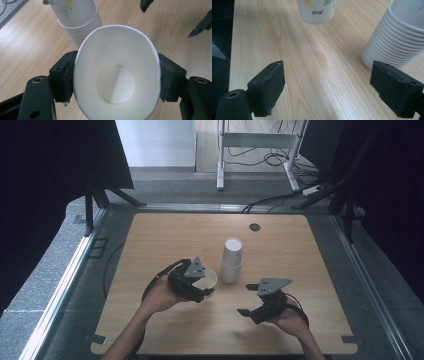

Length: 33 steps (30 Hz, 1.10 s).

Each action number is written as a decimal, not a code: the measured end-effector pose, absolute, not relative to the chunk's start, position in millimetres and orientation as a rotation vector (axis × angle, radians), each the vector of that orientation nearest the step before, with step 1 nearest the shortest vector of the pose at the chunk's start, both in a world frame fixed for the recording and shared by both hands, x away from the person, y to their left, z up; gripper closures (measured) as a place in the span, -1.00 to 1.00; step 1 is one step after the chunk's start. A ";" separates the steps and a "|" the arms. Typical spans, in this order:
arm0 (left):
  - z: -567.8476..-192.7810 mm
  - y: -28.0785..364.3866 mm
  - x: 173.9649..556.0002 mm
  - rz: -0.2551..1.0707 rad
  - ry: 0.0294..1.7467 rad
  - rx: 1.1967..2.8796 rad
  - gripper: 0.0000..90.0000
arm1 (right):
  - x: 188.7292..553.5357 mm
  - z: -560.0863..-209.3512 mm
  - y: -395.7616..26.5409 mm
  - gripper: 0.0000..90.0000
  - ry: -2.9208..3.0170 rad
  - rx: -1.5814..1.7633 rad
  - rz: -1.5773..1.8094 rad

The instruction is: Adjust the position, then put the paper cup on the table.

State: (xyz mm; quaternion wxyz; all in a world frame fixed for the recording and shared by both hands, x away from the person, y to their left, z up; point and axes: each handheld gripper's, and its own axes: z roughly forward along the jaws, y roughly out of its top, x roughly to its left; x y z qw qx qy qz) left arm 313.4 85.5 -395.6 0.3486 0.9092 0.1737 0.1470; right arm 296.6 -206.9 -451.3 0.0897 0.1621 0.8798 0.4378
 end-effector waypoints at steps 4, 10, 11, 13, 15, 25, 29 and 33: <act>-395.8 89.3 314.8 0.399 0.472 2.358 -0.38 | 296.9 -450.4 -209.3 -0.71 2.607 0.492 1.301; -398.3 95.7 318.7 0.426 0.514 2.363 -0.38 | 296.8 -449.6 -214.1 -0.71 2.598 0.511 1.303; -398.9 96.8 319.7 0.433 0.521 2.366 -0.38 | 296.8 -449.7 -214.8 -0.71 2.597 0.515 1.302; -400.4 99.3 321.9 0.438 0.537 2.365 -0.38 | 297.3 -450.0 -216.1 -0.71 2.595 0.521 1.300; -402.0 101.9 324.0 0.443 0.559 2.361 -0.38 | 297.9 -450.5 -217.4 -0.71 2.592 0.529 1.299; -409.2 113.5 332.5 0.479 0.654 2.345 -0.39 | 301.9 -457.0 -228.9 -0.72 2.578 0.606 1.268; -412.7 118.0 336.5 0.491 0.683 2.344 -0.39 | 304.0 -461.0 -233.8 -0.78 2.573 0.640 1.233; -416.9 121.2 339.6 0.505 0.711 2.337 -0.39 | 306.1 -464.7 -238.1 -0.81 2.570 0.659 1.198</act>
